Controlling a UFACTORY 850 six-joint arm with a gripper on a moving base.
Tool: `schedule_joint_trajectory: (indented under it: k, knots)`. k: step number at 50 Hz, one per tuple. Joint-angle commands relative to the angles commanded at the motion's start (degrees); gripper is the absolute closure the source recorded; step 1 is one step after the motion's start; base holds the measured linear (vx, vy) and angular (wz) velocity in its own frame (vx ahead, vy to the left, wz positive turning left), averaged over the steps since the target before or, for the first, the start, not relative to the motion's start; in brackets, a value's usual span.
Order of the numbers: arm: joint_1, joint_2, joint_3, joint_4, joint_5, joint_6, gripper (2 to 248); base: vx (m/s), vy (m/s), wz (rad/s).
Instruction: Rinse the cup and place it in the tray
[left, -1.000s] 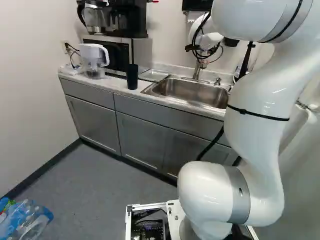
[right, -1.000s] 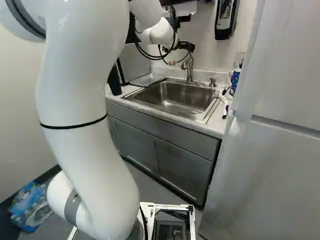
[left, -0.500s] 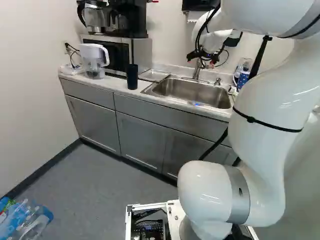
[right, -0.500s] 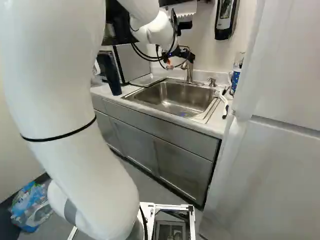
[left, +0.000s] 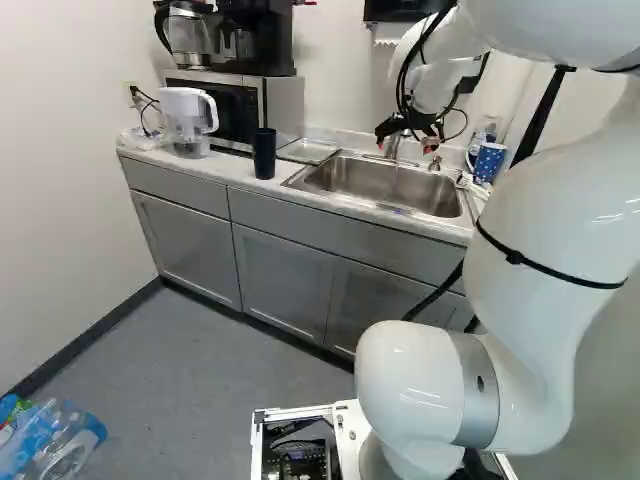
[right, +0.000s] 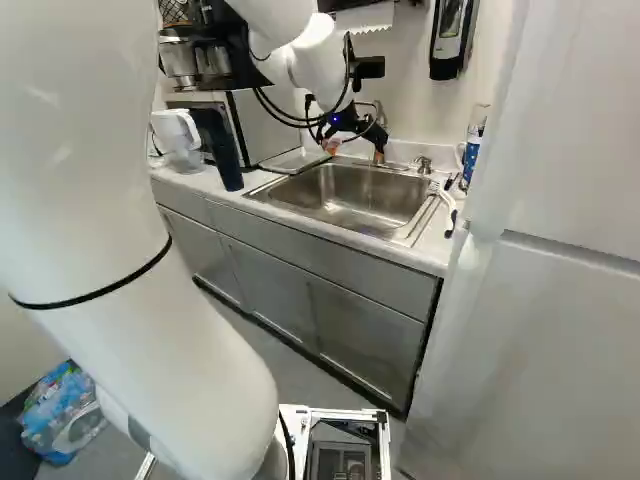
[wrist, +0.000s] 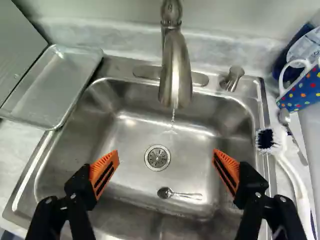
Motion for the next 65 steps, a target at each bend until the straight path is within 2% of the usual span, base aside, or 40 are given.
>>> schedule_joint_trajectory:
  k: [14, 20, 46, 65]
  knots:
    - [0.0, 0.0, 0.0, 0.0, 0.05, 0.0, 3, 0.0, 0.0, 0.0]
    - [0.0, 0.0, 0.0, 0.28, 1.87, 0.0, 3, 0.0, 0.0, 0.0]
    - [0.06, -0.31, -0.32, 3.37, 16.9, 0.0, 3, 0.0, 0.0, 0.0]
    - [0.7, -3.11, -3.23, 4.51, 27.94, 0.0, 3, 0.0, 0.0, 0.0]
